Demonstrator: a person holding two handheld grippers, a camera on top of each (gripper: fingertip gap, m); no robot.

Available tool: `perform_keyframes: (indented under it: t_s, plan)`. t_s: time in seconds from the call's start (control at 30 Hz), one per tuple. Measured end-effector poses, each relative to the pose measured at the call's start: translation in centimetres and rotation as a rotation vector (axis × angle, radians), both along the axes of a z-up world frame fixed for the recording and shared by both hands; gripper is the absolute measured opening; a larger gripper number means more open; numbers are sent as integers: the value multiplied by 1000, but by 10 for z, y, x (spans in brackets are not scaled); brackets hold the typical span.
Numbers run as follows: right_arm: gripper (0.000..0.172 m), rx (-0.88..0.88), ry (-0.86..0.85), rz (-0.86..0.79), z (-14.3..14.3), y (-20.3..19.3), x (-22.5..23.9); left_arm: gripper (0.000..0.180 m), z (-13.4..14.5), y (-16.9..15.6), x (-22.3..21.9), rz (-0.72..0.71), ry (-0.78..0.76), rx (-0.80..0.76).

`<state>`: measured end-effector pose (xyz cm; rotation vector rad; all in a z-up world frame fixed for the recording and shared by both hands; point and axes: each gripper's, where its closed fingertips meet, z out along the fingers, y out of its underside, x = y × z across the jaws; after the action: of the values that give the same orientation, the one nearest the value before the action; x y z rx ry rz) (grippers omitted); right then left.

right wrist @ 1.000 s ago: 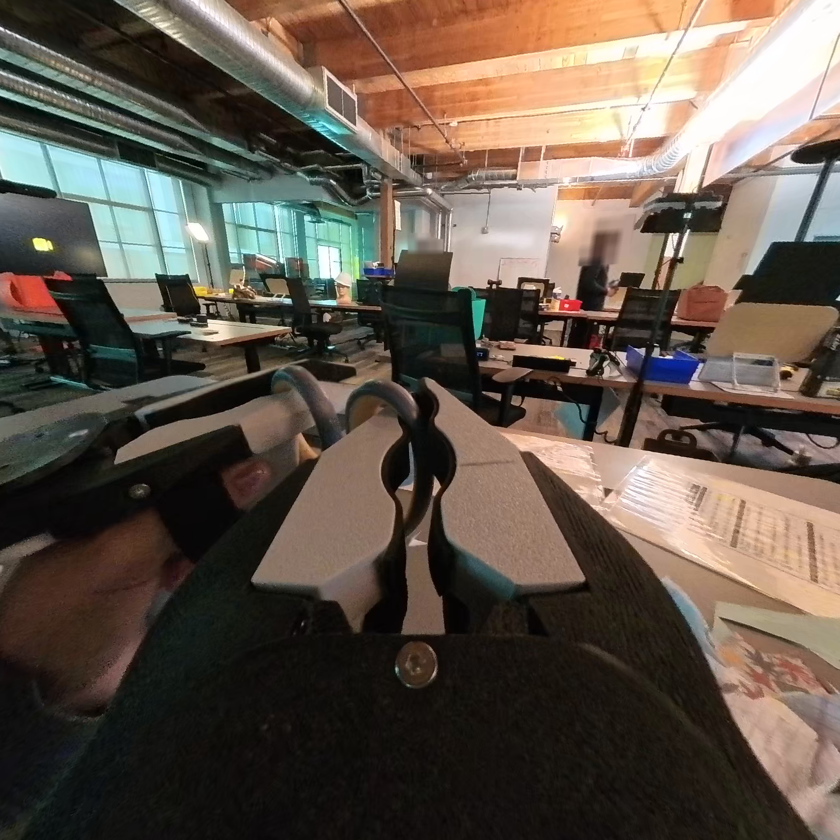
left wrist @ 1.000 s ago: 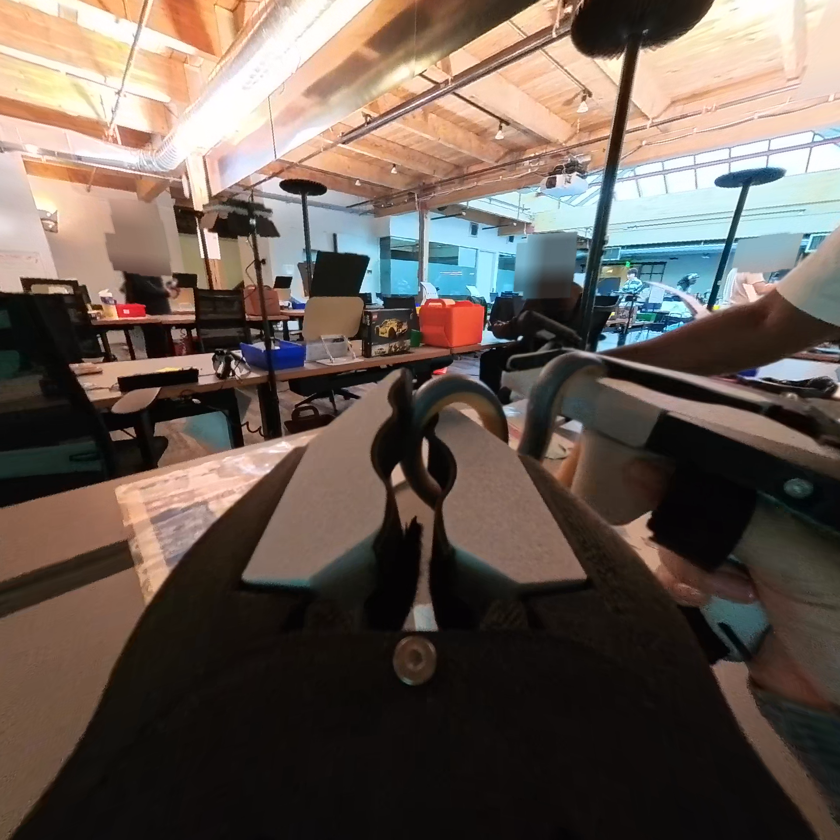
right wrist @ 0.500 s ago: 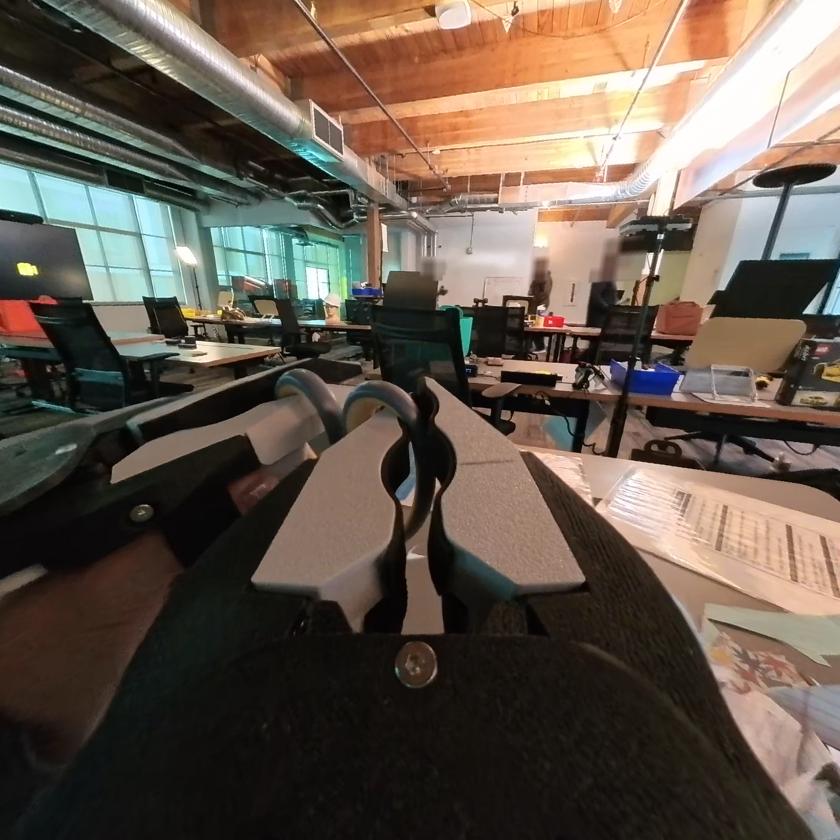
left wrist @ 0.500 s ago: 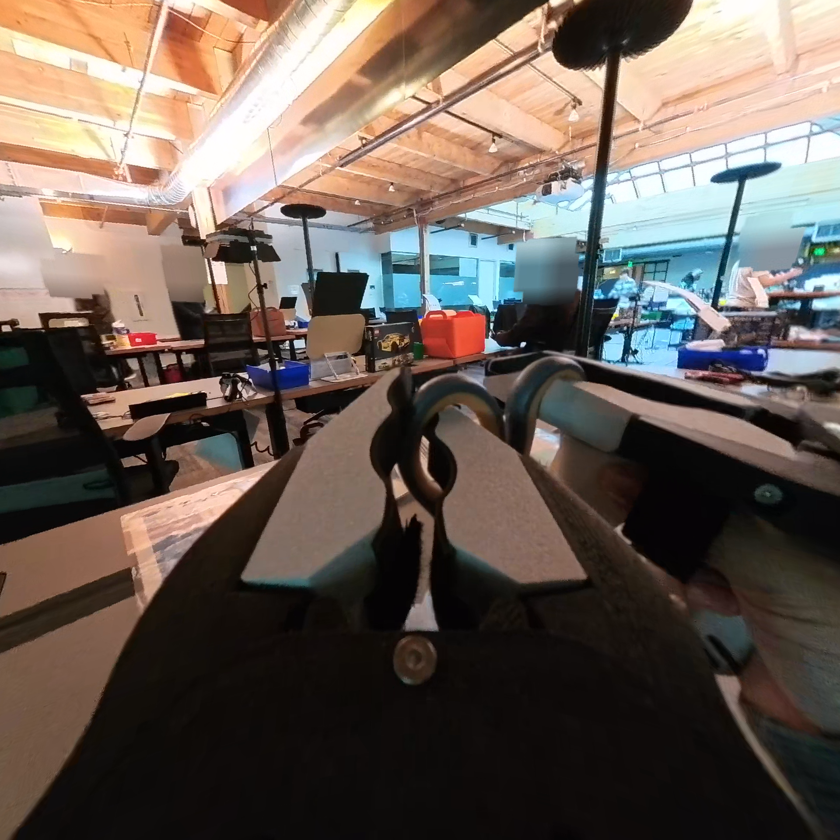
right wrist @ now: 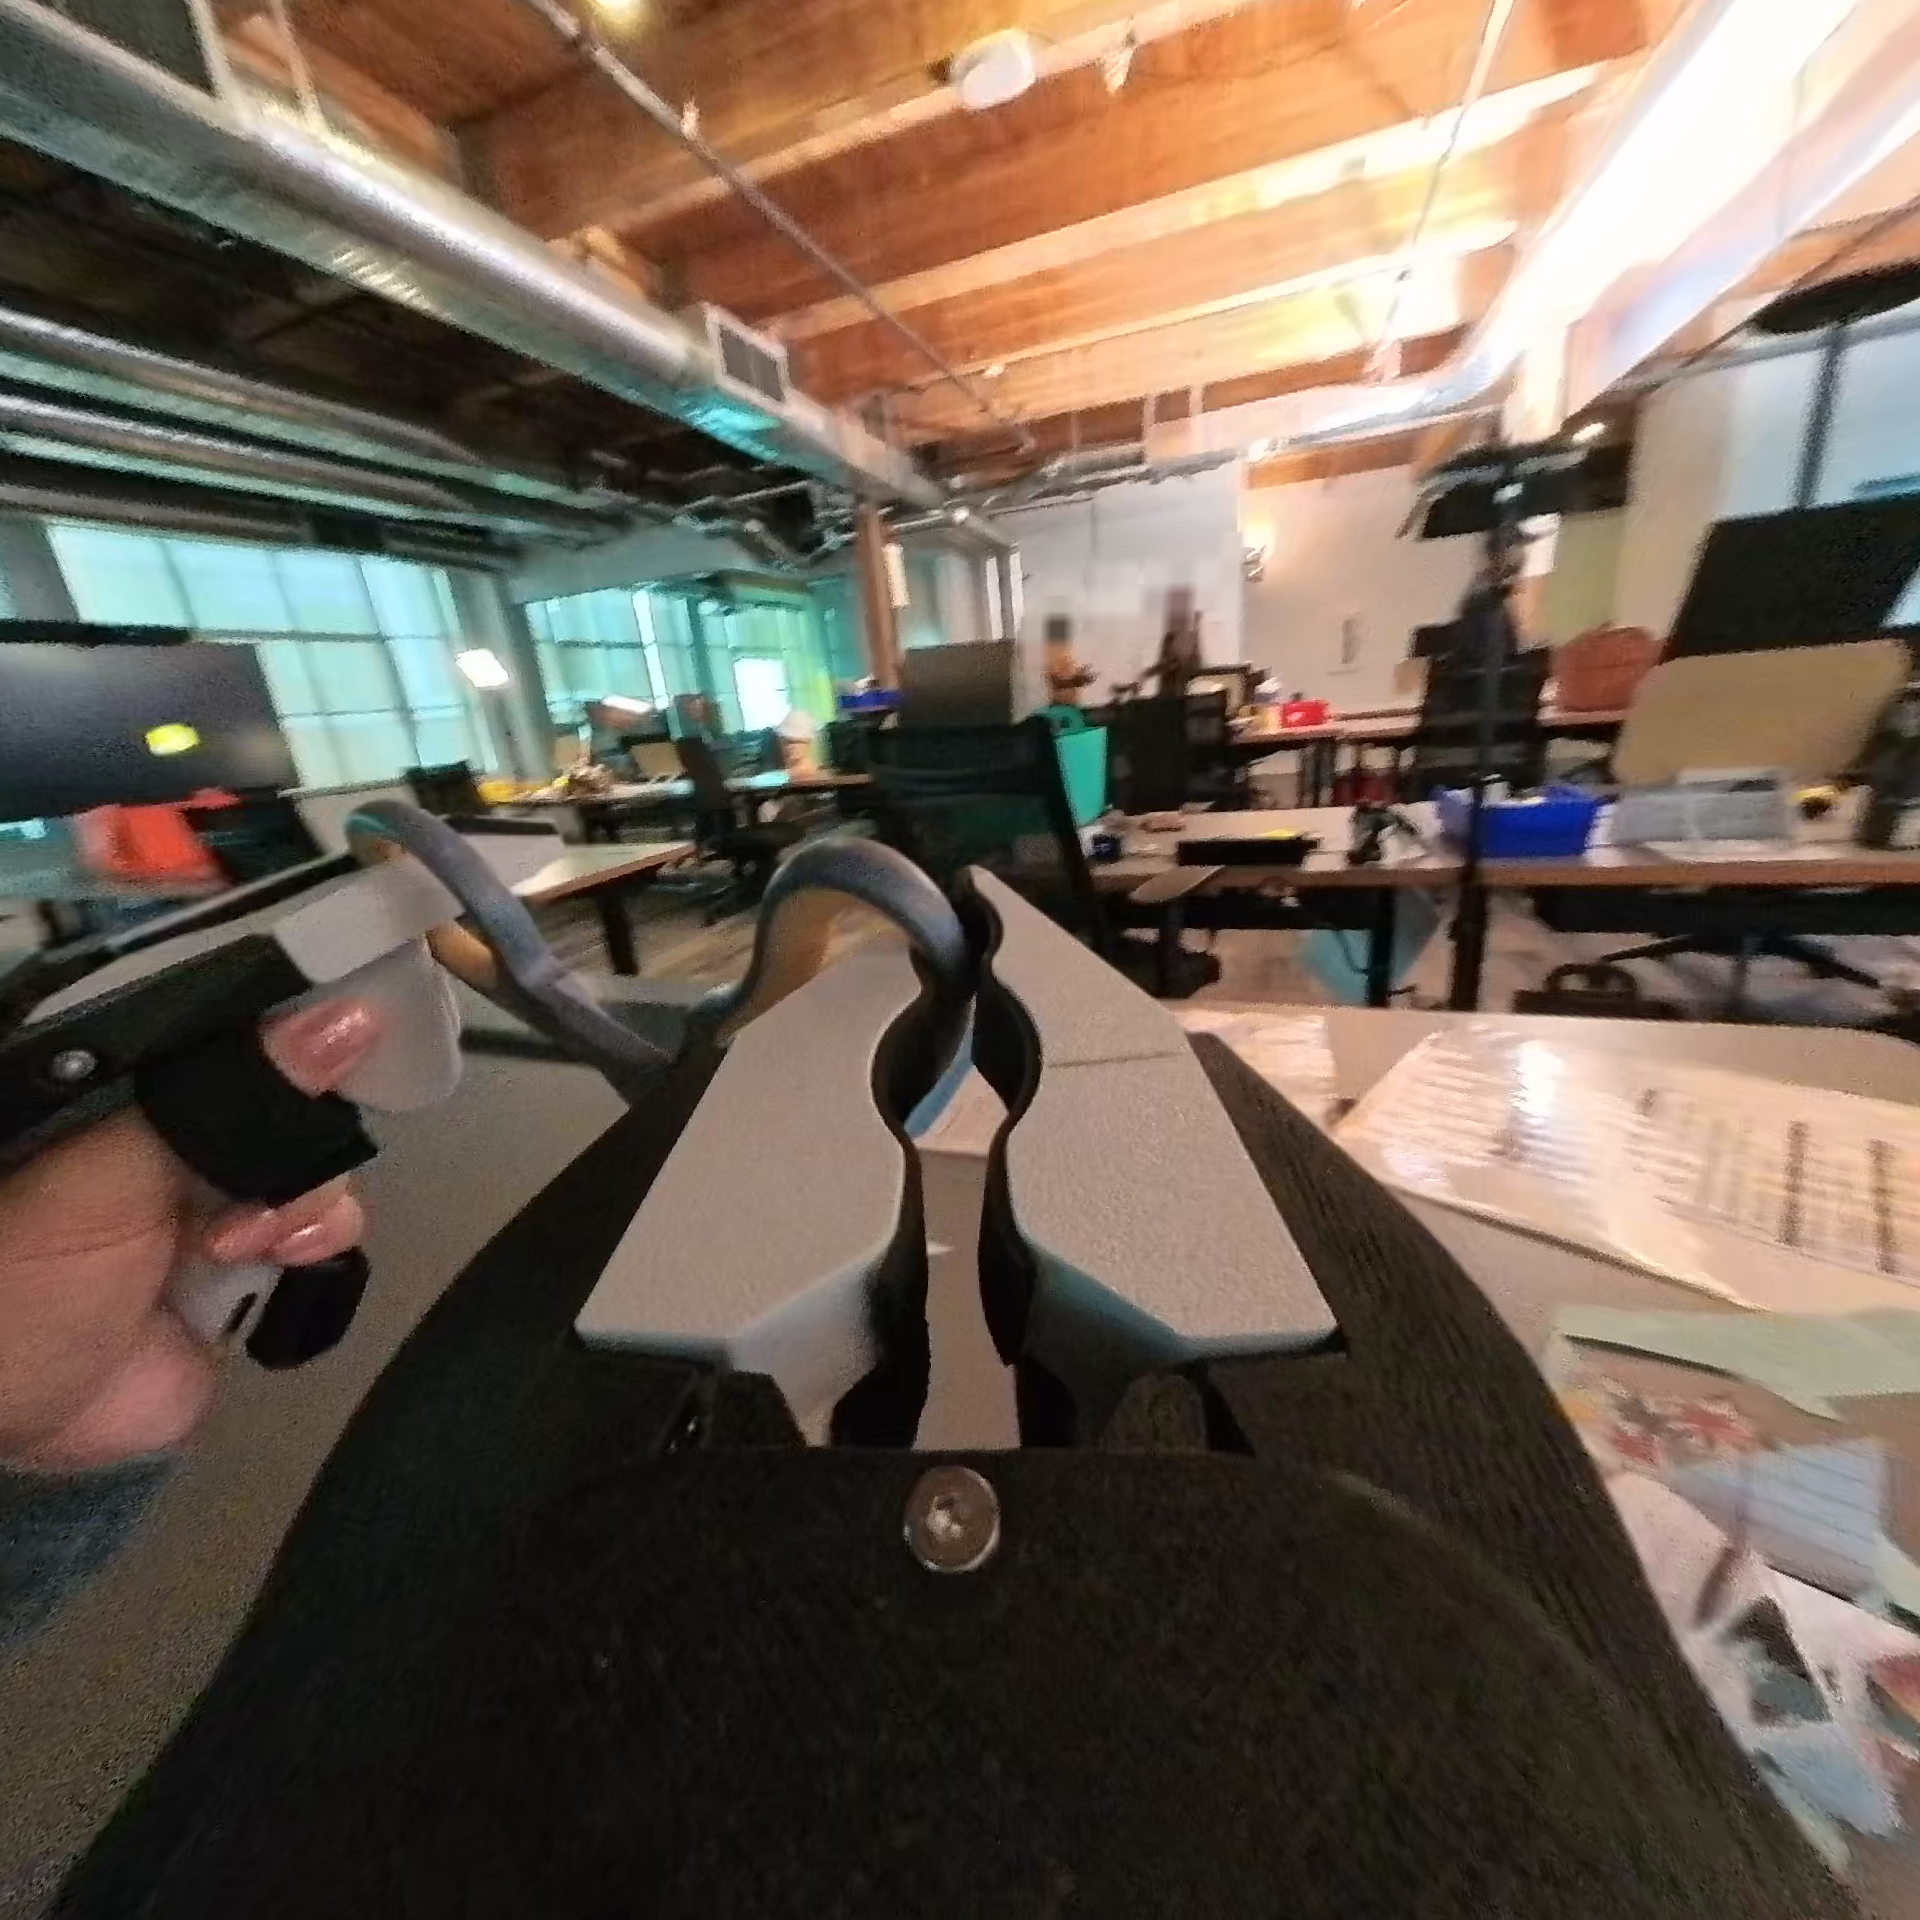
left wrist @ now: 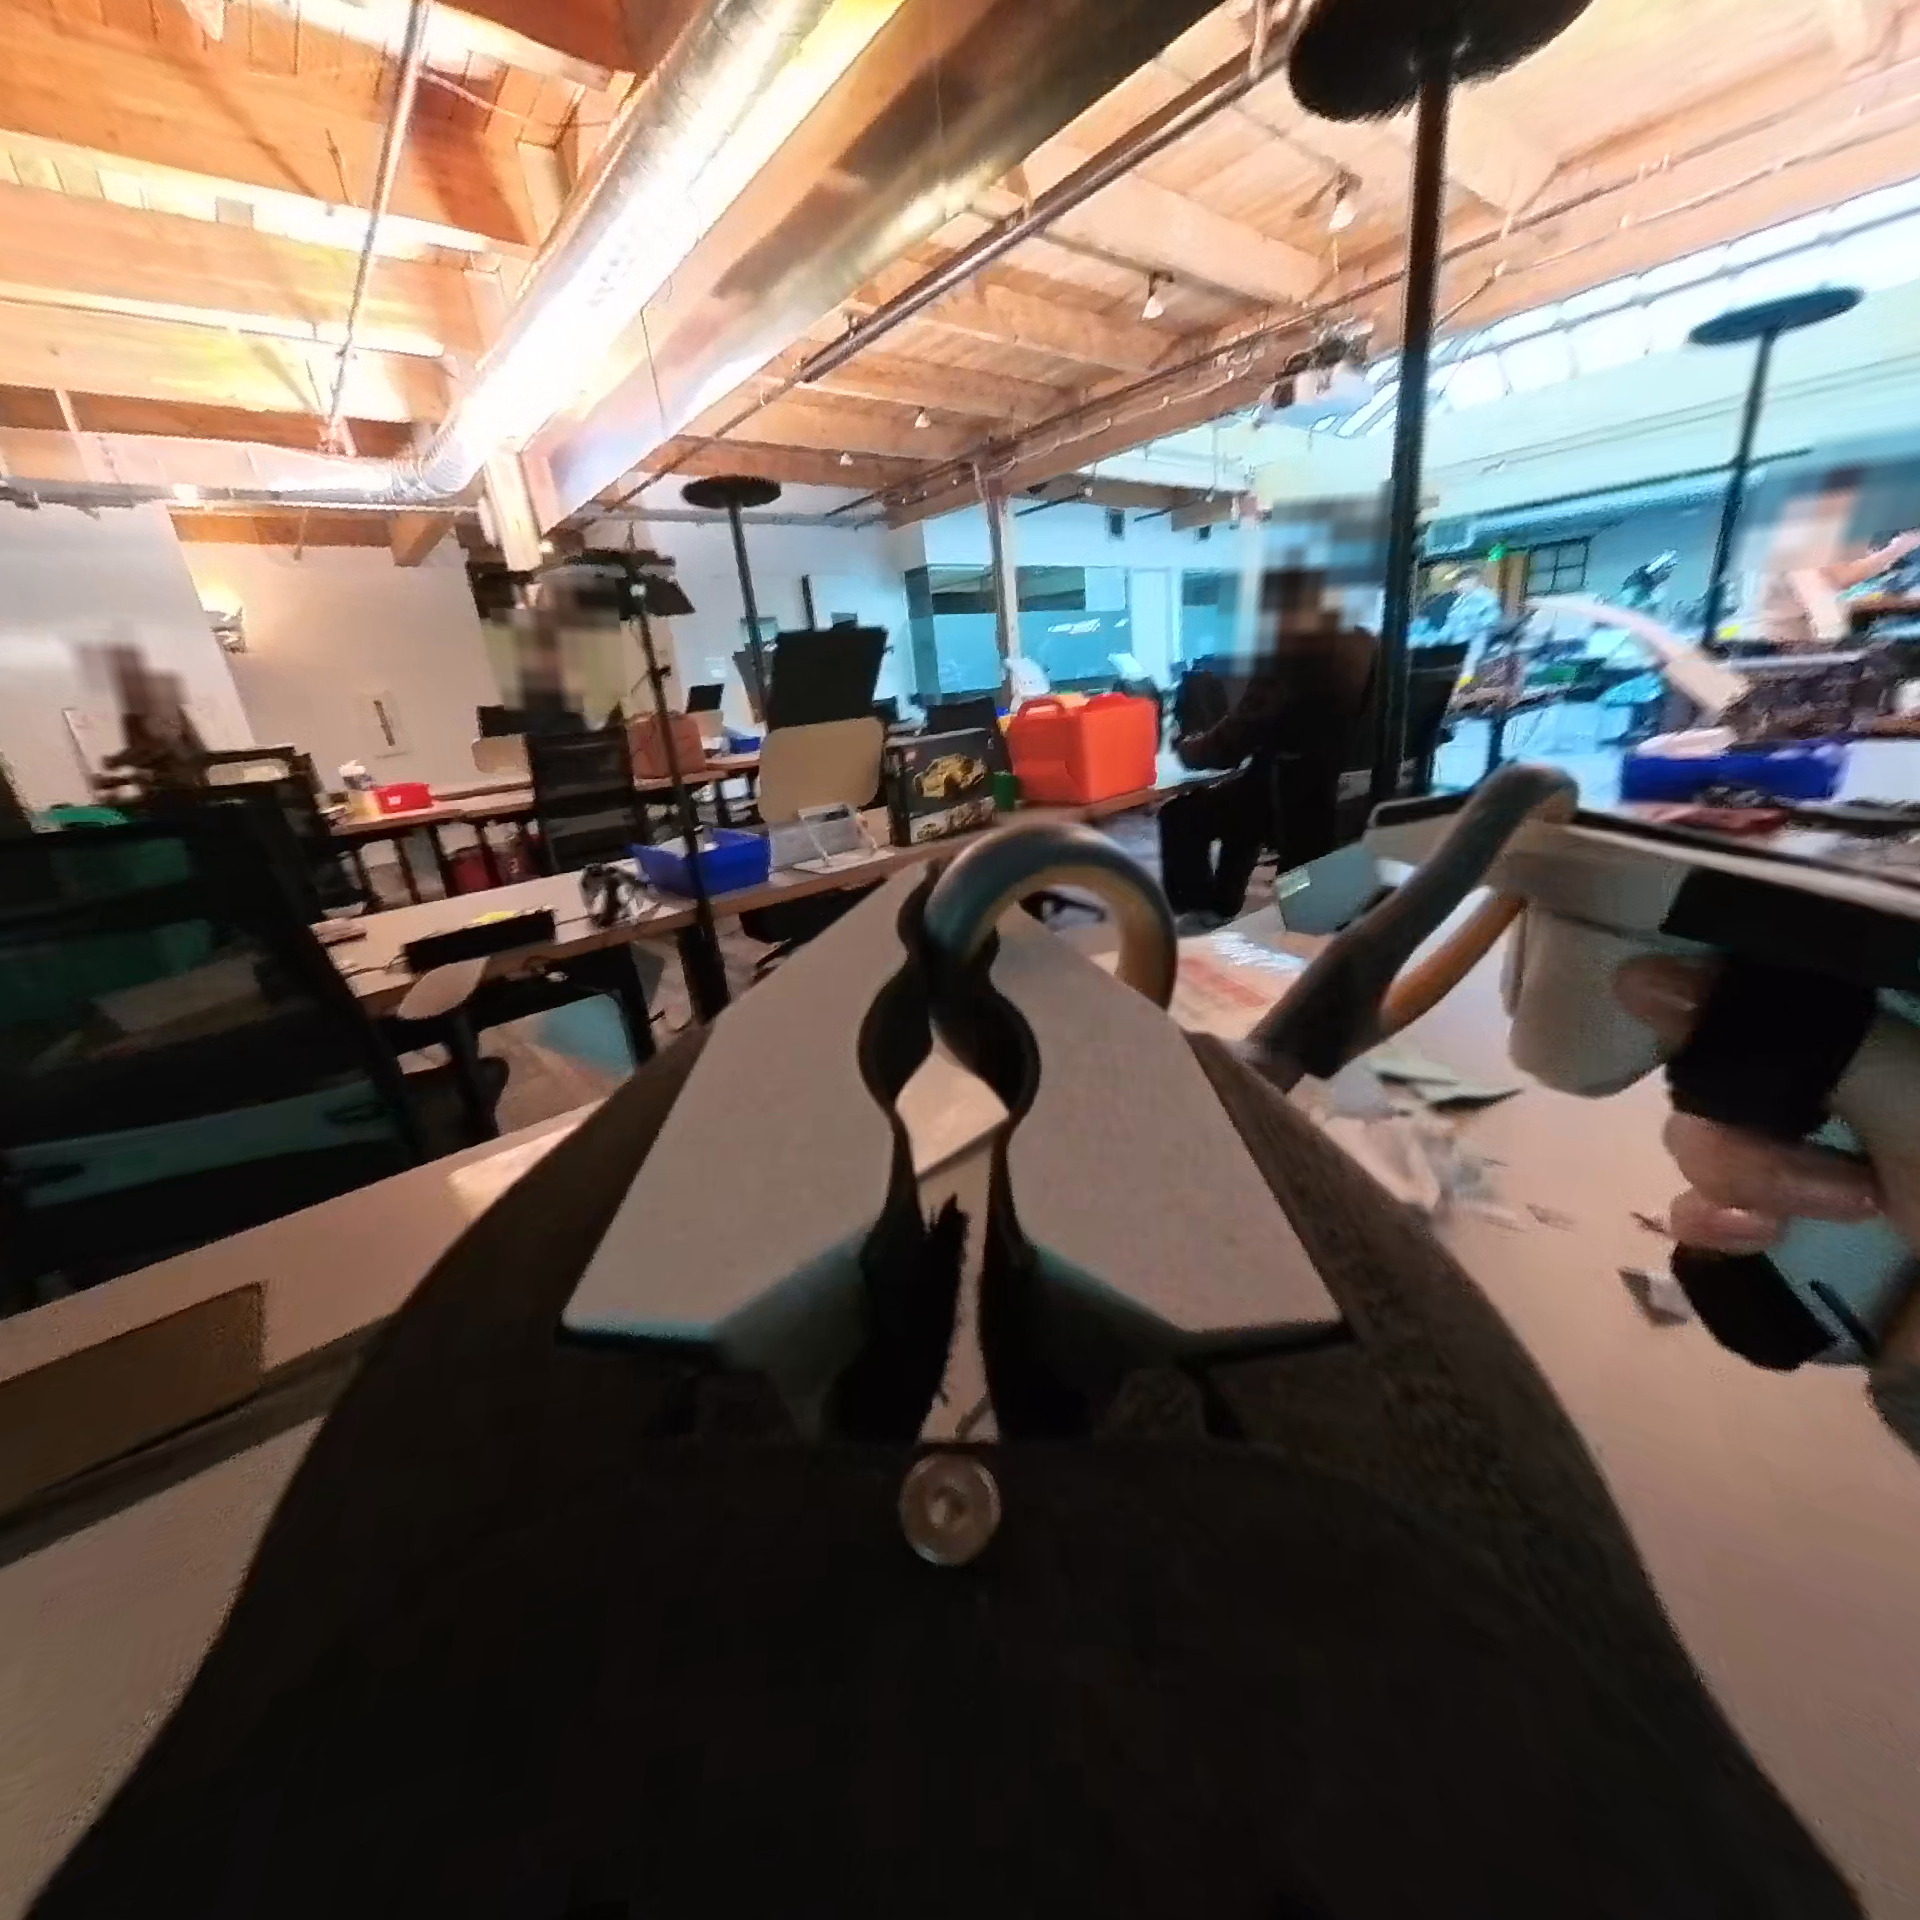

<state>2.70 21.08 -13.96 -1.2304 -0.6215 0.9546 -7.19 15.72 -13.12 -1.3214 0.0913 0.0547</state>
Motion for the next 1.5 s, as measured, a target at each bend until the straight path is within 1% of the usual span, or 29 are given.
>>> perform_keyframes:
  t_s: [0.07,0.23,0.33,0.4,0.5,0.6,0.8,0.93,1.1,1.5]
  plan:
    - [0,-2,-46,71,-4,-11,-10,0,-5,-17,-4,51,32,-44]
    - [0,-36,-138,297,-22,-48,-45,0,-25,-75,-16,153,73,-132]
    - [0,-35,-160,354,-31,-63,-63,0,-36,-97,-26,209,43,-181]
    - [0,-7,-173,336,-35,-67,-70,0,-45,-103,-33,234,14,-198]
    - [0,29,-190,285,-39,-65,-75,0,-59,-103,-40,255,-16,-217]
    - [0,9,-188,273,-44,-61,-79,0,-70,-99,-42,256,-44,-238]
    - [0,-6,-153,277,-43,-62,-91,0,-76,-95,-42,247,-92,-237]
    - [0,-3,-156,295,-40,-68,-101,0,-72,-99,-39,272,-100,-214]
    - [0,-2,-134,323,-34,-77,-102,0,-64,-100,-34,258,-111,-176]
    - [0,102,-128,385,-15,-122,-106,0,-37,-106,-13,203,-64,-63]
